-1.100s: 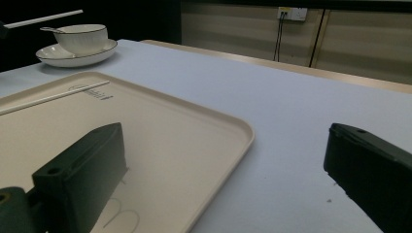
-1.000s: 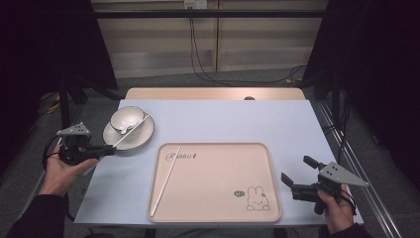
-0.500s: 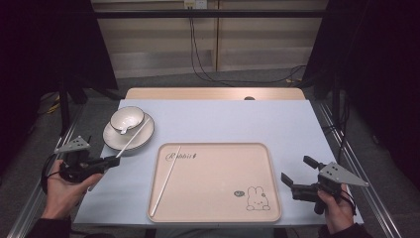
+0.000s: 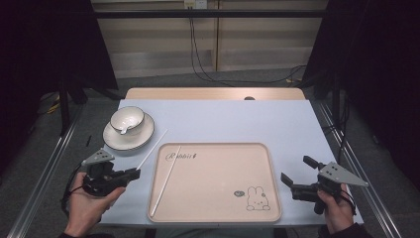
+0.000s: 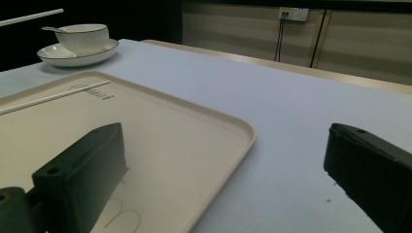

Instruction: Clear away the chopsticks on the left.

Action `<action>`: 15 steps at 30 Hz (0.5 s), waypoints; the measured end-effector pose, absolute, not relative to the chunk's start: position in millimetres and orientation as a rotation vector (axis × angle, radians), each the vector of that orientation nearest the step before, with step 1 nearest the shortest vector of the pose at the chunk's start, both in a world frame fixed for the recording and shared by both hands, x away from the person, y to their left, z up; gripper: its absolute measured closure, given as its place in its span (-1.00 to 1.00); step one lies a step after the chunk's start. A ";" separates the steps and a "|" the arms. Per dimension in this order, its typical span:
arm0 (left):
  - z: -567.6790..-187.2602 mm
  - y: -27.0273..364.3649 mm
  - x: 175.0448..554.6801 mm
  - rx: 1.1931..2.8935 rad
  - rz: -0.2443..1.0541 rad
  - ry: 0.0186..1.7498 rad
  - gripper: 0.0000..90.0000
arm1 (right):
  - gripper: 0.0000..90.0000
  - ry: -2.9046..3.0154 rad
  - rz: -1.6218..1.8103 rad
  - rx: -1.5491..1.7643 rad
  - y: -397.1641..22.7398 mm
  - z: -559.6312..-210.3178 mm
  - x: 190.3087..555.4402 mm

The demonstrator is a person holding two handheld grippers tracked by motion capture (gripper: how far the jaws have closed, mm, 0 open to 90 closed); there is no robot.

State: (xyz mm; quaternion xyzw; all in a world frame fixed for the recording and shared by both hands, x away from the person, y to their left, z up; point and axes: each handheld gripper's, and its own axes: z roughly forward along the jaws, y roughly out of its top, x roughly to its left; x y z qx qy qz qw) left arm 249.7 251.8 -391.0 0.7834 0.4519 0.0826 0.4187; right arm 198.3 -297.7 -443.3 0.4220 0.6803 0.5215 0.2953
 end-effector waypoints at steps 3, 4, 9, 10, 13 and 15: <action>-390.6 237.0 247.1 1.956 0.205 1.148 0.89 | -0.97 1.809 1.386 1.120 -297.8 -443.1 198.3; -391.3 232.3 247.8 1.952 0.203 1.156 0.88 | -0.97 1.809 1.386 1.118 -297.9 -443.1 198.4; -399.5 215.1 255.7 1.910 0.220 1.252 0.89 | -0.97 1.811 1.388 1.116 -297.8 -443.1 198.1; -402.0 212.9 257.0 1.907 0.213 1.263 0.89 | -0.97 1.812 1.388 1.116 -297.9 -443.1 198.1; -410.0 207.7 260.1 1.886 0.212 1.316 0.89 | -0.97 1.816 1.391 1.121 -297.6 -443.3 198.2; -415.0 203.9 261.3 1.880 0.202 1.344 0.89 | -0.97 1.814 1.392 1.123 -297.0 -443.5 198.5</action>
